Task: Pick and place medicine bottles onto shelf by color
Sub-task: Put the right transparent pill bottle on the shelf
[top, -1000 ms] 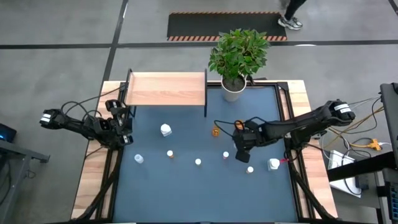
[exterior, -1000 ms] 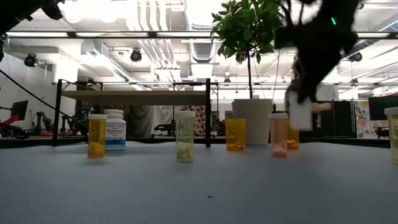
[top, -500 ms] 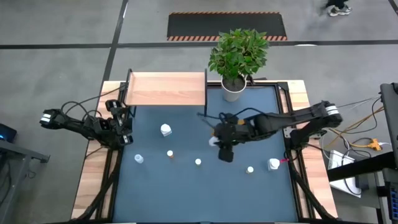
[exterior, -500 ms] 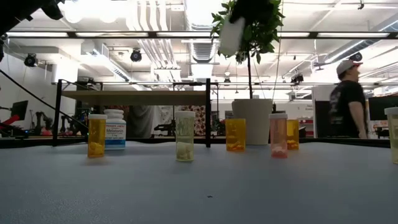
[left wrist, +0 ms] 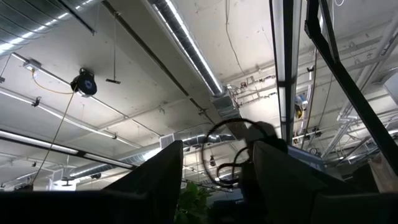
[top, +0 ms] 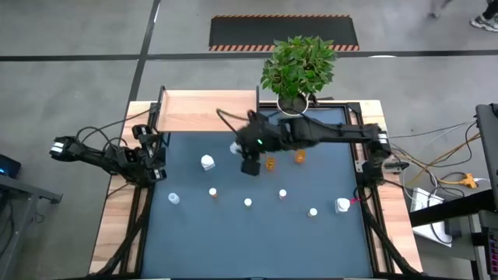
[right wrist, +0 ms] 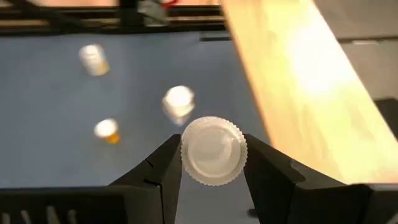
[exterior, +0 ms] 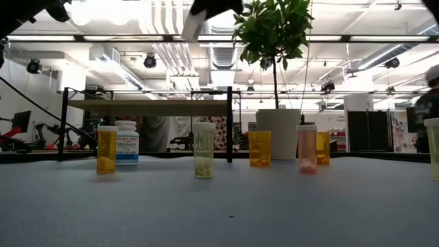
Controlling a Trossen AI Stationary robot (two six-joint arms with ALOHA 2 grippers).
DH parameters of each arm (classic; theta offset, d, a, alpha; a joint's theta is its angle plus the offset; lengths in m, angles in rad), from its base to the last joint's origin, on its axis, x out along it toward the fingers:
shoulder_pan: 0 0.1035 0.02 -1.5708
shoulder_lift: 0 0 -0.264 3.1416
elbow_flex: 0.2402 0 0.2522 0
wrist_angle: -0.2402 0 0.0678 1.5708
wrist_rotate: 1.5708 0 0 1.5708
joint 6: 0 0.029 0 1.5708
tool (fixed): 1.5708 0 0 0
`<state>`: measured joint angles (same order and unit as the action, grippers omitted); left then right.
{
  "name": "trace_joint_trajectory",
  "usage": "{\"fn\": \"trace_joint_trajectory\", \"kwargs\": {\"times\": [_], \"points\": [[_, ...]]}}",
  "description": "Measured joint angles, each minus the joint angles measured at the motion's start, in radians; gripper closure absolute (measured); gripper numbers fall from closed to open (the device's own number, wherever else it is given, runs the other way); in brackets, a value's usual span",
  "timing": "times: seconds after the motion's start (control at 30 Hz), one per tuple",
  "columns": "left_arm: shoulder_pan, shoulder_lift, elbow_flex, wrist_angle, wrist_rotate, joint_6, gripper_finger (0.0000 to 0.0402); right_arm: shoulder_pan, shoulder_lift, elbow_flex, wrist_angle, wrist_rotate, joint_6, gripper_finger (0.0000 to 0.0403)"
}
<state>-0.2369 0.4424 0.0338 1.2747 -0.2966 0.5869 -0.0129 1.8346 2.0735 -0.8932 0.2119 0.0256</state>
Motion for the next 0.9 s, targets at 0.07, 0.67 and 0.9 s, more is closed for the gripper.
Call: {"fn": "trace_joint_trajectory", "kwargs": {"times": [0.07, 0.67, 0.9], "points": [[0.000, 0.000, 0.000, 0.000, 0.000, 0.000, 0.0222, -0.038, 0.053, 0.056, -0.029, 0.000, 0.006, 0.0262], [0.000, 0.000, 0.000, 0.000, 0.000, 0.000, 0.0222, -0.214, 0.295, 0.282, -0.280, 0.061, 0.061, 0.0262], [0.000, 0.000, 0.000, 0.000, 0.000, 0.000, 0.0222, -0.222, 0.290, 0.281, -0.277, 0.060, 0.063, 0.0244]]}}
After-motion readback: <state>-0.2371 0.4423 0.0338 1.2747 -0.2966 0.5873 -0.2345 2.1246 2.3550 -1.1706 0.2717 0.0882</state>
